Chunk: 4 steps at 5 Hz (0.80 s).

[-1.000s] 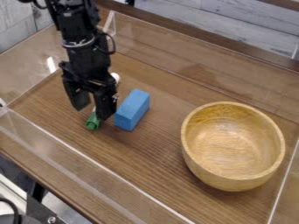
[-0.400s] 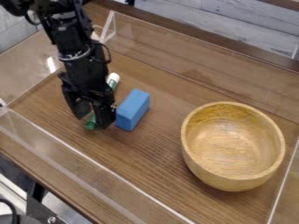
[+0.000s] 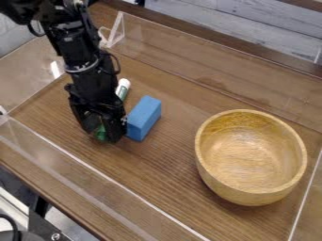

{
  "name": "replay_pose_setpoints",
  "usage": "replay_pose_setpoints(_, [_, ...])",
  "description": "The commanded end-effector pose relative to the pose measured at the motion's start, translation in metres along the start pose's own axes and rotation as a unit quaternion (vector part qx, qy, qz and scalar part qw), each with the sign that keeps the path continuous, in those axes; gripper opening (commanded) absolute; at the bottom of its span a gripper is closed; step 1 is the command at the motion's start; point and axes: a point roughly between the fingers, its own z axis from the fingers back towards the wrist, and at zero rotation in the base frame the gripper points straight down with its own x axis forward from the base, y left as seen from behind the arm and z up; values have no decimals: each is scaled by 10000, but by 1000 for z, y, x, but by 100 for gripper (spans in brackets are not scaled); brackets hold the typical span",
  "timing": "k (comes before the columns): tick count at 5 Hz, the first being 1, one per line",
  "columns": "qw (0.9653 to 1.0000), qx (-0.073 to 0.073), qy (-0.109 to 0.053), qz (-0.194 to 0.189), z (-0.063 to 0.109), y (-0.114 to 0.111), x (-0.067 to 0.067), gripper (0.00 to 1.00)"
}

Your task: Put the green marker in the brown bowl

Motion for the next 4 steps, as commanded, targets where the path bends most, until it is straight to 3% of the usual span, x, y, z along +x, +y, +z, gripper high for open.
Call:
replay_pose_setpoints(1, [9998, 65, -188, 37, 4, 6, 6, 100])
replay_pose_setpoints(2, [9998, 52, -210, 56, 1, 7, 7, 0])
replay_pose_setpoints(3, [9998, 66, -201, 58, 4, 8, 8, 0])
replay_pose_setpoints(4, [9998, 87, -149, 58, 8, 8, 9, 100])
